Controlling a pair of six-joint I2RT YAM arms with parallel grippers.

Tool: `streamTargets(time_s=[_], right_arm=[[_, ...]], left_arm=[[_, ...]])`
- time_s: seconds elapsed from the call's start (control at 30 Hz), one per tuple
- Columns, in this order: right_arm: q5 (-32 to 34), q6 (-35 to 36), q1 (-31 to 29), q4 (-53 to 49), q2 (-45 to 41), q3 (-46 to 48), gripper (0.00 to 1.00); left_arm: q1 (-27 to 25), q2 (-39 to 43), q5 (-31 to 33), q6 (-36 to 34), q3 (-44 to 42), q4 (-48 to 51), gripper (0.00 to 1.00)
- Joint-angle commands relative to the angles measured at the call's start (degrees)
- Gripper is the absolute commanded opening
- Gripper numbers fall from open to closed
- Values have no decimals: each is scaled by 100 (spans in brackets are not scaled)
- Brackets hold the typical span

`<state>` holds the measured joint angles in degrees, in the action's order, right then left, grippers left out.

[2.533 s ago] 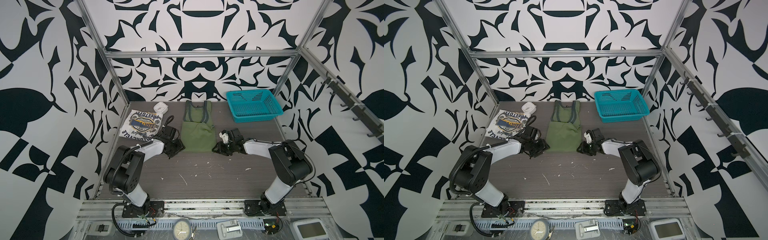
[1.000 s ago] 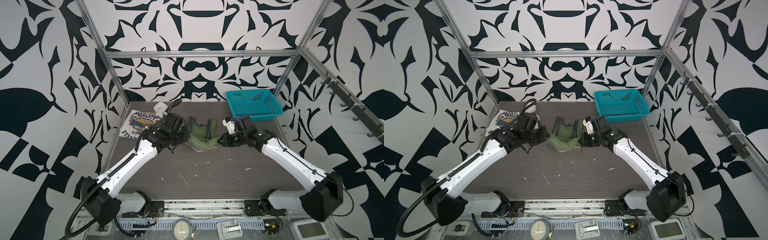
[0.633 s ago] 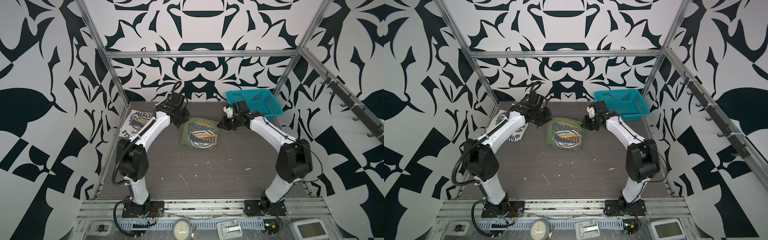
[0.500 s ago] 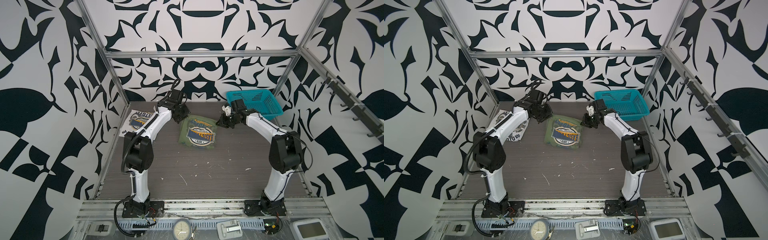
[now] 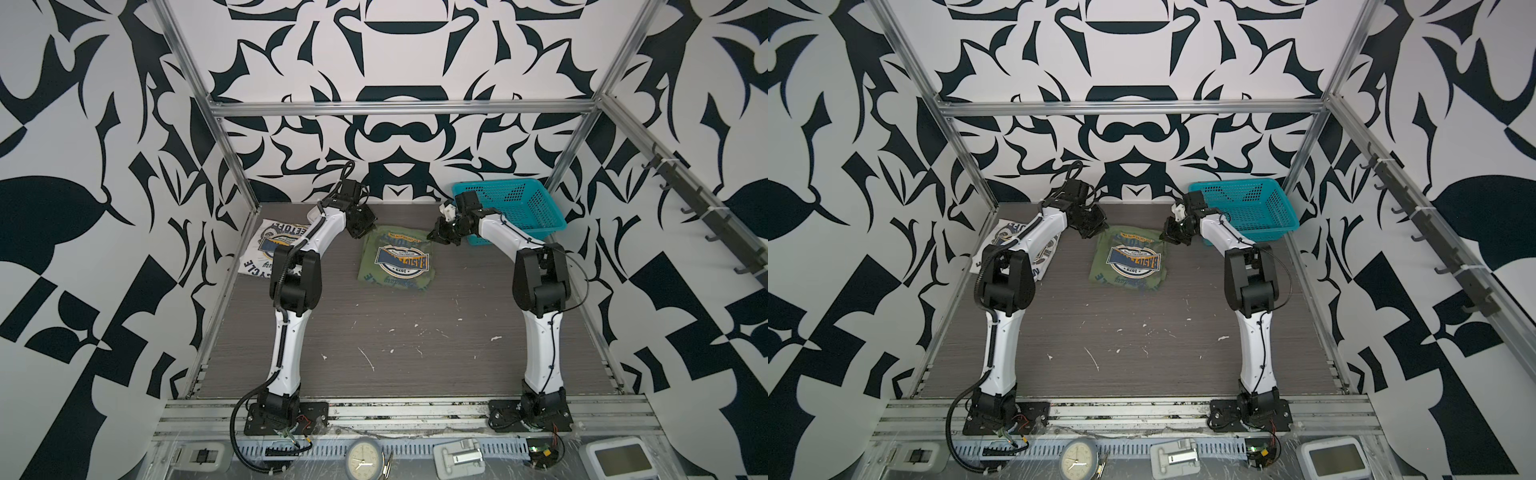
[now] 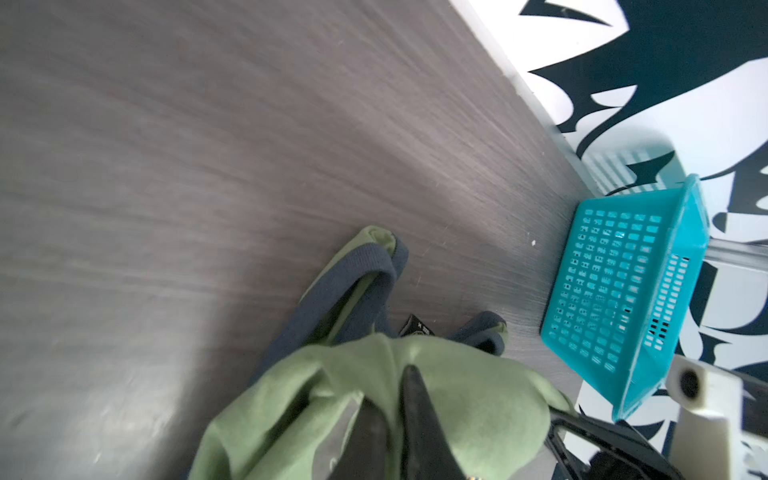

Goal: Fold and stack the tank tops

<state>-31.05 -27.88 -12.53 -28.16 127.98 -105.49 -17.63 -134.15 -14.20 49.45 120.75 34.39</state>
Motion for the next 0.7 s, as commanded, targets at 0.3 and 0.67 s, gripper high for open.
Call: streamTargets(time_s=[0.3, 0.67], right_arm=[[944, 655, 60, -675, -533, -488, 57], [999, 663, -601, -164, -480, -30, 38]], left_arm=[[44, 443, 891, -679, 302, 674, 66], [-474, 657, 574, -937, -664, -125, 50]])
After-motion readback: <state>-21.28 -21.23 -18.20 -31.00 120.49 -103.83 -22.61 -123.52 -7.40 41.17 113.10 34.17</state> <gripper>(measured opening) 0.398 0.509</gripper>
